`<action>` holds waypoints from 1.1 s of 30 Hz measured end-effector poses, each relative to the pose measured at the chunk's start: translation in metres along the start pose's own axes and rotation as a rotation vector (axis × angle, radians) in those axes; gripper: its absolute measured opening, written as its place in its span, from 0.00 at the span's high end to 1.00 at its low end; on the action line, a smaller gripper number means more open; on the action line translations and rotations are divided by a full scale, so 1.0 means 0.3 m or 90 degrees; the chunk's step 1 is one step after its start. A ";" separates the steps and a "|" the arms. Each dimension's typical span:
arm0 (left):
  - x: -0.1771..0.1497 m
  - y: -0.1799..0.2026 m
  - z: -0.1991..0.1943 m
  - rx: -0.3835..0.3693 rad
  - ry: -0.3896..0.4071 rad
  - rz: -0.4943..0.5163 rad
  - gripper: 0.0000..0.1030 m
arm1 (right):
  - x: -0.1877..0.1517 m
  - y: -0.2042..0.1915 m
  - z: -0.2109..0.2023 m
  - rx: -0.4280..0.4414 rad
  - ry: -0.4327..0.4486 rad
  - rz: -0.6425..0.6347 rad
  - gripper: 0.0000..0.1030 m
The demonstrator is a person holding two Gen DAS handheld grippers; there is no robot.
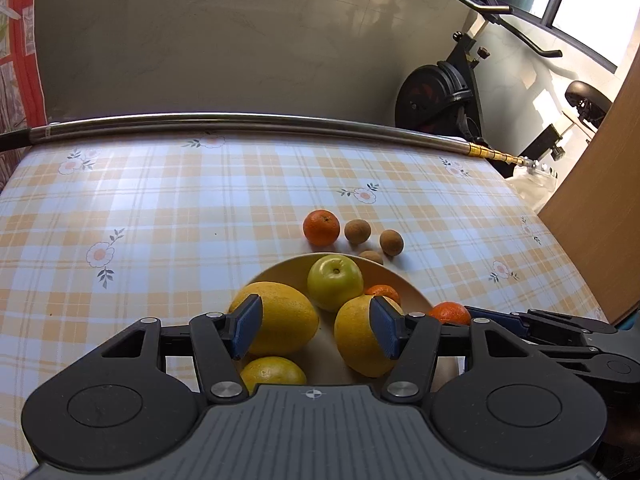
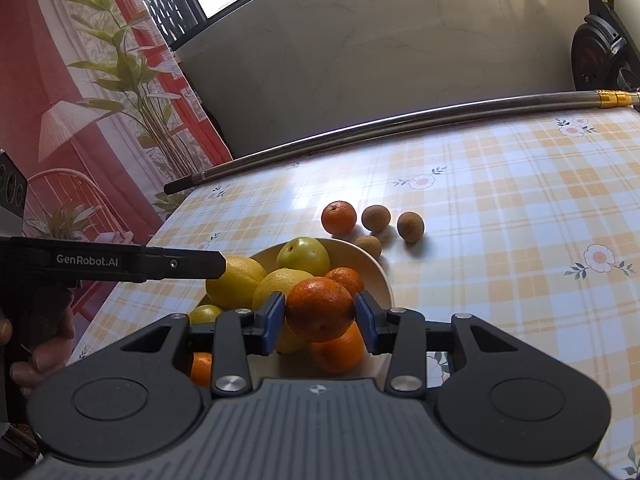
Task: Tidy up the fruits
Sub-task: 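Open the left gripper over the plate while the right gripper releases the orange there, then grasp a tangerine with the left gripper while the right gripper grasps a brown kiwi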
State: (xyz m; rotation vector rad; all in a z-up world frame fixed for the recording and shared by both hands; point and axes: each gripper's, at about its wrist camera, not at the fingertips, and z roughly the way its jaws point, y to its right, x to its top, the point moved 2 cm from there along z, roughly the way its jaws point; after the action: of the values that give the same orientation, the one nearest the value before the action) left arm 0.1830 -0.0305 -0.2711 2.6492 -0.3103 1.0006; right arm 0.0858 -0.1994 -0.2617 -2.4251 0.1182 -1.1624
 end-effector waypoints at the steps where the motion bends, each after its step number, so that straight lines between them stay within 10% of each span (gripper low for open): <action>1: -0.001 -0.014 -0.011 0.004 0.004 -0.008 0.40 | -0.001 -0.011 0.005 0.004 -0.005 -0.007 0.59; 33: -0.025 -0.201 -0.076 0.053 0.029 -0.120 0.40 | 0.036 -0.230 0.171 0.035 -0.051 -0.171 0.70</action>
State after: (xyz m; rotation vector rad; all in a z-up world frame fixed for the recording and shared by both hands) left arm 0.1819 0.0342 -0.2715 2.6645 -0.0082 1.0316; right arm 0.1237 -0.1220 -0.2525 -2.4898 -0.2692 -1.1596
